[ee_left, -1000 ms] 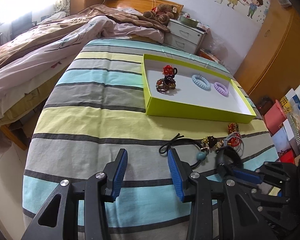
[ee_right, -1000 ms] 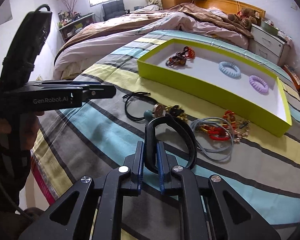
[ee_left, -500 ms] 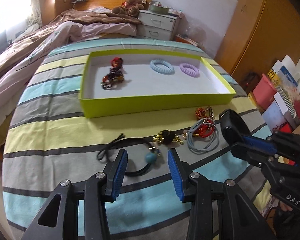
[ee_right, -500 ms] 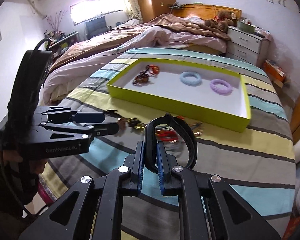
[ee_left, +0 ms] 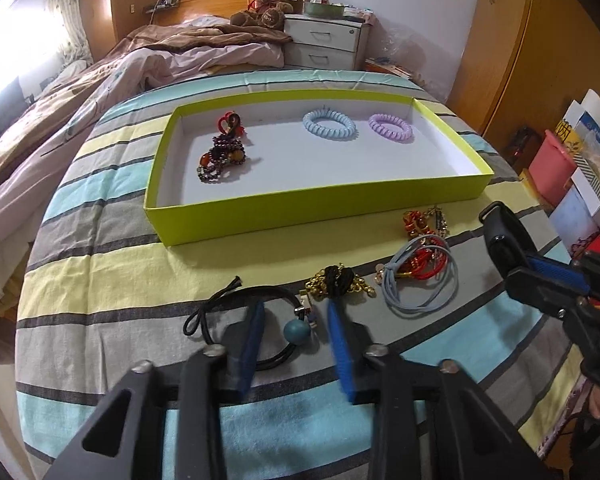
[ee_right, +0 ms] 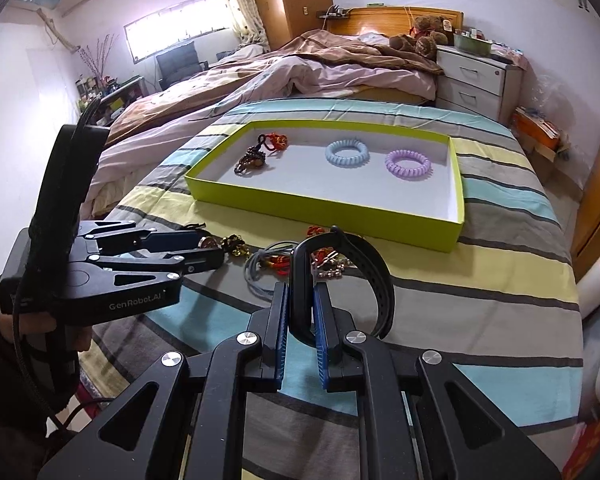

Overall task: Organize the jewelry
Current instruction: 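Carry the watch band into the box while the left tool carries the teal-bead hair tie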

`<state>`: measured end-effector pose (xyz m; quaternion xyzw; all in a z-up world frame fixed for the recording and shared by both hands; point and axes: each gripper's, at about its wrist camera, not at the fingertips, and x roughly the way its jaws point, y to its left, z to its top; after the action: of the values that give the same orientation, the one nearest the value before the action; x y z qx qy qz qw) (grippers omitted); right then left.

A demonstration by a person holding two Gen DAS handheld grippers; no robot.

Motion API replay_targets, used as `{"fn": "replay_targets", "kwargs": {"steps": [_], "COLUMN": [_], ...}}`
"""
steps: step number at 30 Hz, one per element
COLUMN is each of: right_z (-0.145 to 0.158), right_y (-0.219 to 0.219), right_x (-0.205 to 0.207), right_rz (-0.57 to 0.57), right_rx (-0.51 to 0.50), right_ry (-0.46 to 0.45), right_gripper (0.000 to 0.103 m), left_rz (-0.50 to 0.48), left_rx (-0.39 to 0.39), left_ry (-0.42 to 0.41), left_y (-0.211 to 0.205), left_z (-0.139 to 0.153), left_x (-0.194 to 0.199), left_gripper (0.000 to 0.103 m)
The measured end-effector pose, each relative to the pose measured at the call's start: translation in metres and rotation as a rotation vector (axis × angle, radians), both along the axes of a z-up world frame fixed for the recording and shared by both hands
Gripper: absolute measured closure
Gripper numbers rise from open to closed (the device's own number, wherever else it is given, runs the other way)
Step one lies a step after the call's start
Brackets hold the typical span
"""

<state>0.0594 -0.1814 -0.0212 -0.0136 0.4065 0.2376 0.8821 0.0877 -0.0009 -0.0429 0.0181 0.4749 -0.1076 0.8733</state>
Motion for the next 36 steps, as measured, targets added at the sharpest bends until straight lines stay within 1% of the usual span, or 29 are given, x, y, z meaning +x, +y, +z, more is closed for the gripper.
{"fn": "replay_targets", "kwargs": {"steps": [1,2,6,9,16,19,22,25,27,31,33,36], "right_z": [0.0,0.0,0.0,0.001,0.008,0.014,0.019,0.023,0.022,0.018,0.014,0.008], "right_y": [-0.001,-0.002,-0.008,-0.01,-0.018,-0.02,-0.02,-0.018,-0.017,-0.014,-0.011,-0.009], "right_x": [0.0,0.0,0.004,0.005,0.011,0.018,0.028,0.044,0.055,0.077,0.086,0.098], "right_rz": [-0.002,-0.004,-0.016,-0.02,-0.036,-0.04,-0.041,-0.038,-0.047,-0.049,-0.05,-0.048], "right_rx": [0.002,0.001,0.005,0.008,0.017,0.02,0.016,0.012,-0.003,-0.016,-0.028,-0.036], "right_ry": [0.001,0.0,0.002,0.0,-0.012,-0.018,-0.026,-0.021,-0.016,0.004,0.013,0.034], "right_gripper": [0.09,0.09,0.09,0.09,0.09,0.09,0.09,0.09,0.09,0.09,0.09,0.09], "left_rz": [0.002,0.004,0.014,0.025,0.034,0.016,-0.01,-0.03,-0.043,-0.057,-0.068,-0.074], "left_rx": [-0.003,-0.007,-0.005,-0.011,-0.019,-0.031,-0.027,-0.051,-0.052,-0.076,-0.04,-0.038], "left_ry": [0.002,0.002,-0.01,-0.033,-0.097,-0.122,-0.143,-0.147,-0.146,-0.128,-0.13,-0.109], "left_y": [0.001,0.002,0.007,0.011,0.019,0.018,0.011,0.006,0.001,-0.006,-0.015,-0.021], "left_z": [0.0,0.001,0.002,0.009,0.038,0.05,0.06,0.066,0.067,0.063,0.059,0.052], "left_x": [0.0,0.0,-0.002,-0.003,-0.005,0.001,0.014,0.031,0.043,0.07,0.083,0.103], "left_gripper": [0.086,0.087,0.087,0.087,0.087,0.087,0.087,0.087,0.087,0.087,0.087,0.087]}}
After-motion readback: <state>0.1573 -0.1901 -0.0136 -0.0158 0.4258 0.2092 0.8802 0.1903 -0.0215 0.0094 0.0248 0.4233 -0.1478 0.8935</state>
